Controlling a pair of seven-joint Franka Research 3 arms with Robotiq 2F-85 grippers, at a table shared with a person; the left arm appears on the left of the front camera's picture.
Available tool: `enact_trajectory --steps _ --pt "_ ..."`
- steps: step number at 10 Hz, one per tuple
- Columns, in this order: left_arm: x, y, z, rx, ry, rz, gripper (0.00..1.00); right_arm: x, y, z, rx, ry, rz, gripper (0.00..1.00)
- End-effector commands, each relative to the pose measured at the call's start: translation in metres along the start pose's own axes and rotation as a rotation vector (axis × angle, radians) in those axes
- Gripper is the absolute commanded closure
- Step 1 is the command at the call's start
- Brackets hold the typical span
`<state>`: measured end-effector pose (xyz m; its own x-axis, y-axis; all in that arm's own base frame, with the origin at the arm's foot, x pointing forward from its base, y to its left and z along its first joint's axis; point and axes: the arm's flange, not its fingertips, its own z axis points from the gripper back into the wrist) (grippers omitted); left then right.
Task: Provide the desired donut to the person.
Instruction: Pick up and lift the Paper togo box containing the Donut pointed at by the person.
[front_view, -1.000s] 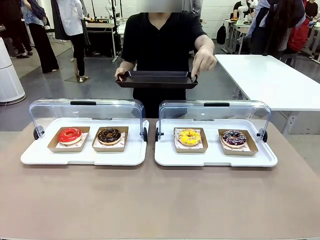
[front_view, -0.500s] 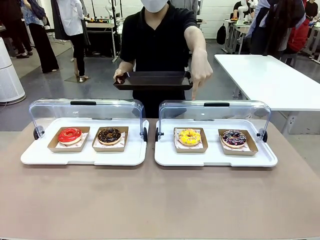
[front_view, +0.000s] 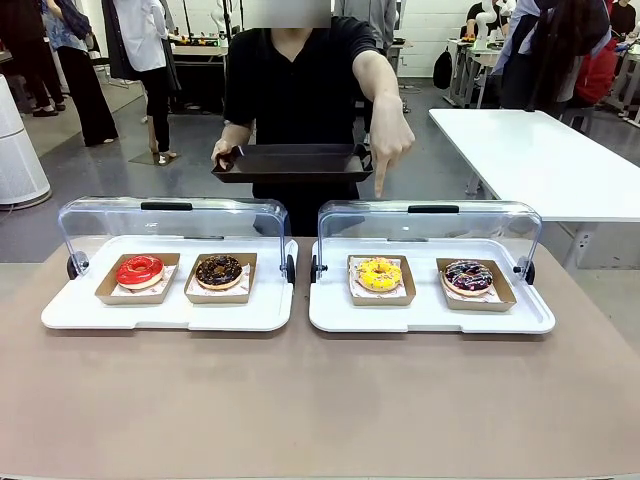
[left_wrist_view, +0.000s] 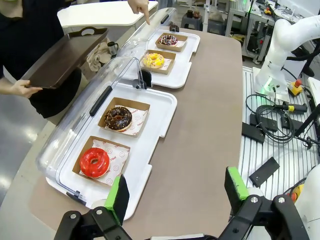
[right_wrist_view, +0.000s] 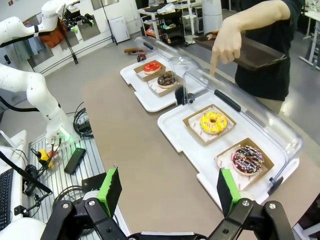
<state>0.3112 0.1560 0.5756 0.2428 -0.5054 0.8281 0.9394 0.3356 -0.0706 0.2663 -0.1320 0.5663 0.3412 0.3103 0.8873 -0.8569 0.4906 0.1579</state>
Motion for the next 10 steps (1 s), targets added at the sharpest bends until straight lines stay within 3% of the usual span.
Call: enact_trajectory --steps 1,7,8,10 --pt "0.0 0.001 0.002 0.0 -0.016 -0.01 0.0 0.004 -0.003 -0.001 0.011 -0.022 0.015 0.0" --pt "0.0 0.001 0.002 0.0 -0.016 -0.01 0.0 0.004 -0.003 -0.001 0.011 -0.022 0.015 0.0" --pt "0.0 0.001 0.002 0.0 -0.016 -0.01 0.0 0.0 0.0 0.0 0.001 0.002 0.003 0.0" --pt "0.0 0.001 0.002 0.0 -0.016 -0.01 0.0 0.026 0.008 -0.037 0.059 0.192 0.05 0.0"
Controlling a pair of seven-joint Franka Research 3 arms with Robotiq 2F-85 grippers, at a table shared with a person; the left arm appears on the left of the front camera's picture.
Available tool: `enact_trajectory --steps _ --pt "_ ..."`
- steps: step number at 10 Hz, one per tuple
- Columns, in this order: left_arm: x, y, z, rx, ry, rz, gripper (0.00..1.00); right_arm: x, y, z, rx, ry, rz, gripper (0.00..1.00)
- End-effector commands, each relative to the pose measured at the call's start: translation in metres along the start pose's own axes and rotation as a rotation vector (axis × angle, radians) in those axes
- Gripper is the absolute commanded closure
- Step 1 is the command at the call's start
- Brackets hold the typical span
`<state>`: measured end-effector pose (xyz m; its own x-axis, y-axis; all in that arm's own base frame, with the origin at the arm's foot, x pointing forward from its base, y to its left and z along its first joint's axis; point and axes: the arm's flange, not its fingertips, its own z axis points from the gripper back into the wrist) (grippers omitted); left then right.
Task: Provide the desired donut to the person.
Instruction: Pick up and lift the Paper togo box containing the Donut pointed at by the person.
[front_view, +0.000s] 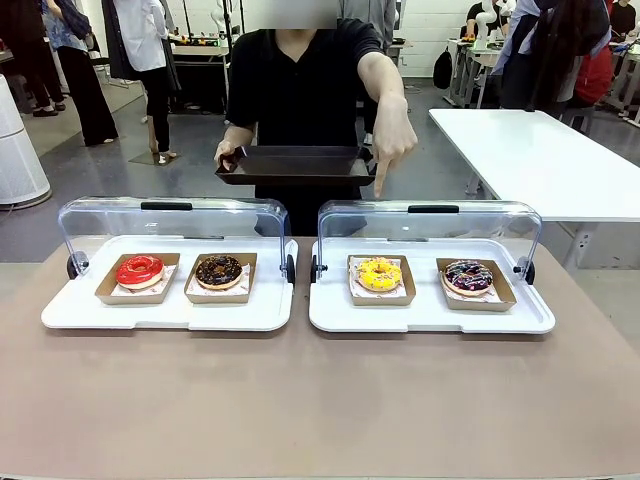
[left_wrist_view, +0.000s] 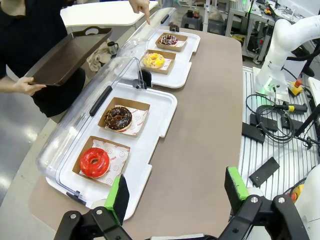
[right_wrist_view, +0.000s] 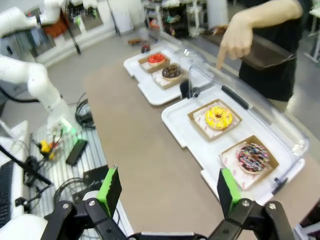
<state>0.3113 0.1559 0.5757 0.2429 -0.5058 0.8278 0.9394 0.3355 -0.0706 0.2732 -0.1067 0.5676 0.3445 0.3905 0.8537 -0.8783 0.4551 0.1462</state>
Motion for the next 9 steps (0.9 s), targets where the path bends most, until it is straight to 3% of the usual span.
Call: enact_trajectory --steps 1,3,7,9 --pt "0.0 0.001 0.002 0.0 -0.017 -0.01 0.0 0.028 0.003 -0.035 0.051 0.2 0.048 0.0" --pt "0.0 0.001 0.002 0.0 -0.017 -0.01 0.0 0.048 0.009 -0.09 0.081 0.422 0.114 0.0" --pt "0.0 0.001 0.002 0.0 -0.017 -0.01 0.0 0.082 0.015 -0.198 0.002 0.804 0.265 0.0" --pt "0.0 0.001 0.002 0.0 -0.017 -0.01 0.0 0.091 0.018 -0.231 0.014 0.849 0.322 0.0"
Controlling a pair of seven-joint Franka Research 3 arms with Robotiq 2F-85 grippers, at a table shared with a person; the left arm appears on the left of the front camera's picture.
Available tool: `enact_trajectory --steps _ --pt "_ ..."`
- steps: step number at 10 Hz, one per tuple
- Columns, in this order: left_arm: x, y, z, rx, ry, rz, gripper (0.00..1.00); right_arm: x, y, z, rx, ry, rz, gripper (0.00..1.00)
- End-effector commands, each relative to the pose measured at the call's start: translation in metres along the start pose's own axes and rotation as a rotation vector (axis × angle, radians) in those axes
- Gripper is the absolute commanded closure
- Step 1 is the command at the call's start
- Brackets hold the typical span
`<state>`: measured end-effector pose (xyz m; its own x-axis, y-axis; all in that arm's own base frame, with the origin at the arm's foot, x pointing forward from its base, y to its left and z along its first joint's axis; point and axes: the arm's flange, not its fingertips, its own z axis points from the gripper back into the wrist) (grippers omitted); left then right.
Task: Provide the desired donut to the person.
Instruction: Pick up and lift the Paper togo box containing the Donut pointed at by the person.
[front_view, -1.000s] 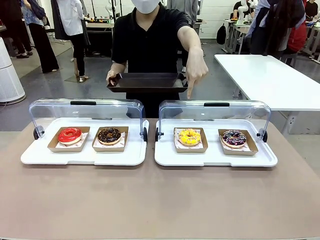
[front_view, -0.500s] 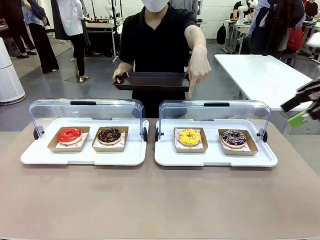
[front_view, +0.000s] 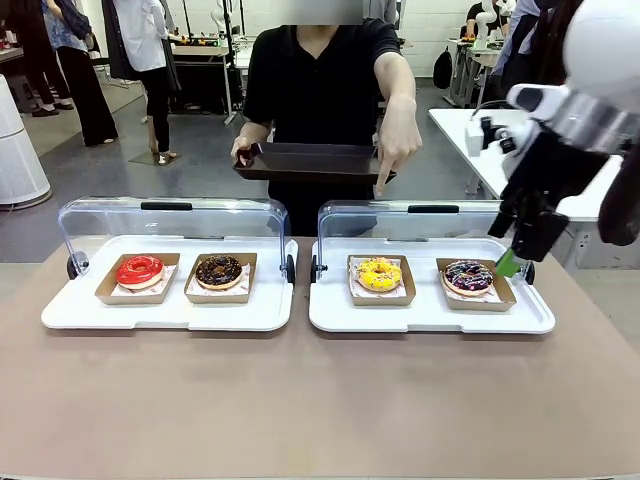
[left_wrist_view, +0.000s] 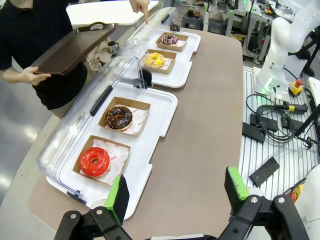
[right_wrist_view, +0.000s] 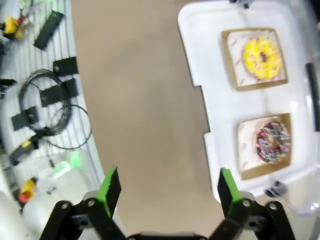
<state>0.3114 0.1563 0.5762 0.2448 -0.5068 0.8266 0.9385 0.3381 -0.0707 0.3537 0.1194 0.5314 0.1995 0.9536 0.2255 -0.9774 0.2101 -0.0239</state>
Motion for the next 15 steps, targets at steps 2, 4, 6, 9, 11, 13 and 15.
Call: enact_trajectory --steps 2,4,6,9,11,13,15 --pt "0.0 0.001 0.001 -0.002 -0.019 -0.012 0.0 0.026 -0.017 -0.02 -0.027 0.108 0.036 0.0" --pt "0.0 0.001 0.001 -0.002 -0.019 -0.012 0.0 0.029 -0.01 -0.026 0.021 0.086 0.052 0.0" --pt "0.0 0.001 0.001 -0.002 -0.019 -0.012 0.0 0.026 -0.011 -0.025 -0.008 0.091 0.059 0.0" --pt "0.0 0.001 0.001 -0.002 -0.019 -0.012 0.0 0.026 -0.011 -0.025 -0.008 0.091 0.059 0.0" --pt "0.0 0.001 0.001 -0.002 -0.019 -0.012 0.0 0.026 -0.011 -0.025 -0.008 0.091 0.059 0.0" --pt "0.0 0.001 0.001 -0.002 -0.019 -0.012 0.0 0.033 -0.01 -0.039 -0.016 0.083 0.131 0.0" --pt "0.0 0.001 0.001 -0.002 -0.019 -0.012 0.0 0.045 -0.013 -0.068 -0.051 0.061 0.184 0.0"
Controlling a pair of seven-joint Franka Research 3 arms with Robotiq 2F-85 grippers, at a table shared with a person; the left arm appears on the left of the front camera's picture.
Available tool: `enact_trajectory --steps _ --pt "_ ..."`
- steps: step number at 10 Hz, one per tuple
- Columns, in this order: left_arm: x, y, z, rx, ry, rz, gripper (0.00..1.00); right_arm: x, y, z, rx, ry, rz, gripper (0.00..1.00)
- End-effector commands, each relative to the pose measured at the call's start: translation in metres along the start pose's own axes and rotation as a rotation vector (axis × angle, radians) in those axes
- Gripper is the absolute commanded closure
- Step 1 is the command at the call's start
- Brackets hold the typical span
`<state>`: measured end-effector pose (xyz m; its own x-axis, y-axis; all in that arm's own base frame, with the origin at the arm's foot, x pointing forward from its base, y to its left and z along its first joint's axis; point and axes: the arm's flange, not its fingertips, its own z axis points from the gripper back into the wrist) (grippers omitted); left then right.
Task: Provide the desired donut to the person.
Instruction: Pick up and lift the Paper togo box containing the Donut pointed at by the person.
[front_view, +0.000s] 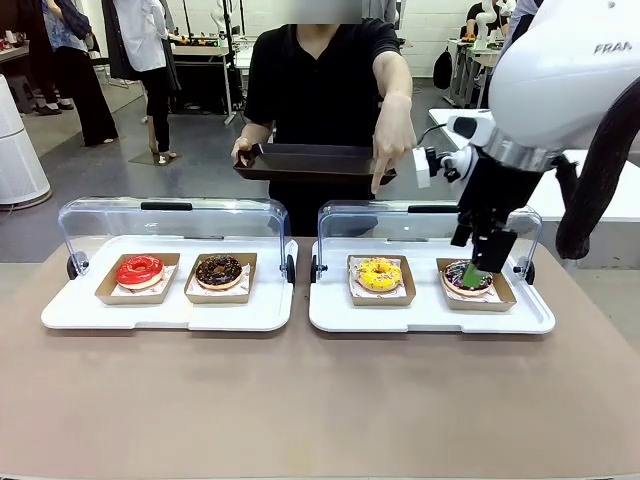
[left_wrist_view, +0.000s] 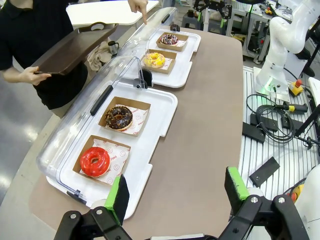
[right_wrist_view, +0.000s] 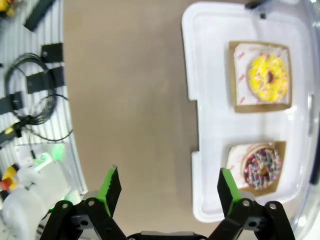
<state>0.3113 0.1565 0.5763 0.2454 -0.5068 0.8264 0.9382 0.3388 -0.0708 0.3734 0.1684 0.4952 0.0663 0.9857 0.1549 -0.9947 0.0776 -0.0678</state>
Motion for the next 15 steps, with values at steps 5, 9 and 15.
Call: enact_trajectory --steps 5,9,15 --pt "0.0 0.001 0.001 -0.003 -0.019 -0.012 0.0 0.01 -0.043 -0.098 -0.042 -0.005 0.057 0.0" --pt "0.0 0.001 0.001 -0.003 -0.019 -0.012 0.0 0.021 -0.064 -0.123 0.018 -0.012 0.041 0.0" --pt "0.0 0.001 0.001 -0.003 -0.019 -0.012 0.0 0.018 -0.052 -0.123 -0.002 0.004 0.045 0.0"
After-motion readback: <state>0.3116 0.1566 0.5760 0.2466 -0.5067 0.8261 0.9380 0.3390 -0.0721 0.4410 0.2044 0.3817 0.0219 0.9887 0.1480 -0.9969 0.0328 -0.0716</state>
